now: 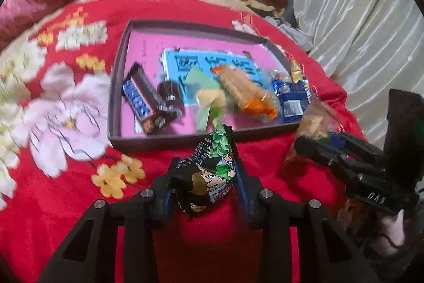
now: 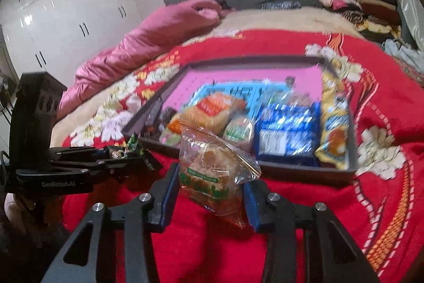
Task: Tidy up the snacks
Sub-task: 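Grasp the green cartoon packet with left gripper while right grasps the clear pastry bag, then lift the green packet and pastry bag and carry both over the tray, then lower the green packet with left gripper while right lowers pastry bag, both open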
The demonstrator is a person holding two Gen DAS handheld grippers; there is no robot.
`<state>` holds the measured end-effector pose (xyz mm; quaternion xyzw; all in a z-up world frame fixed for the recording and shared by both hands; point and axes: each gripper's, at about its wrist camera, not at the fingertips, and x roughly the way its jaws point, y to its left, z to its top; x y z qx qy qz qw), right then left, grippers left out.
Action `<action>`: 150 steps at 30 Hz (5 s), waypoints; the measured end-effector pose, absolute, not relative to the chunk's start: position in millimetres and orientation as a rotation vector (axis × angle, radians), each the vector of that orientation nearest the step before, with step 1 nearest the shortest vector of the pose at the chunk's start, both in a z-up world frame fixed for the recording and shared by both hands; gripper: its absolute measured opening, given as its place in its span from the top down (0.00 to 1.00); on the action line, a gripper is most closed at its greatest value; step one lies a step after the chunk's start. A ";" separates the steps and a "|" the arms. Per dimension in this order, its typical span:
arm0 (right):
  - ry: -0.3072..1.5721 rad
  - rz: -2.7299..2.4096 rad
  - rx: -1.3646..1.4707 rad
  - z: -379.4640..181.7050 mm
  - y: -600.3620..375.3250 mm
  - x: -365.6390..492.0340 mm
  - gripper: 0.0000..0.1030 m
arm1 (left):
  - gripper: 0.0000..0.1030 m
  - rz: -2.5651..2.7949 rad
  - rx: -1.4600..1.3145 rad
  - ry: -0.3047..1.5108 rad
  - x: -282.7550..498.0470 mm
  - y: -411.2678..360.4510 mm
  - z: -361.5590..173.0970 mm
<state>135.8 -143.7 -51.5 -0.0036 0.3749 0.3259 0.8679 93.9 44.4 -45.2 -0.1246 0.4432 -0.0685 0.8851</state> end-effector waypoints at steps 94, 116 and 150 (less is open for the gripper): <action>0.713 0.755 -0.084 -44.7 -119.8 181.4 0.57 | 0.62 -0.001 -0.344 0.837 148.4 62.6 -32.8; 0.722 0.810 -0.167 -56.7 -97.3 178.1 0.56 | 0.62 0.010 -0.353 0.853 150.9 63.2 -43.1; 0.748 0.798 -0.177 -61.1 -95.6 172.2 0.48 | 0.56 0.002 -0.358 0.871 145.4 63.1 -45.4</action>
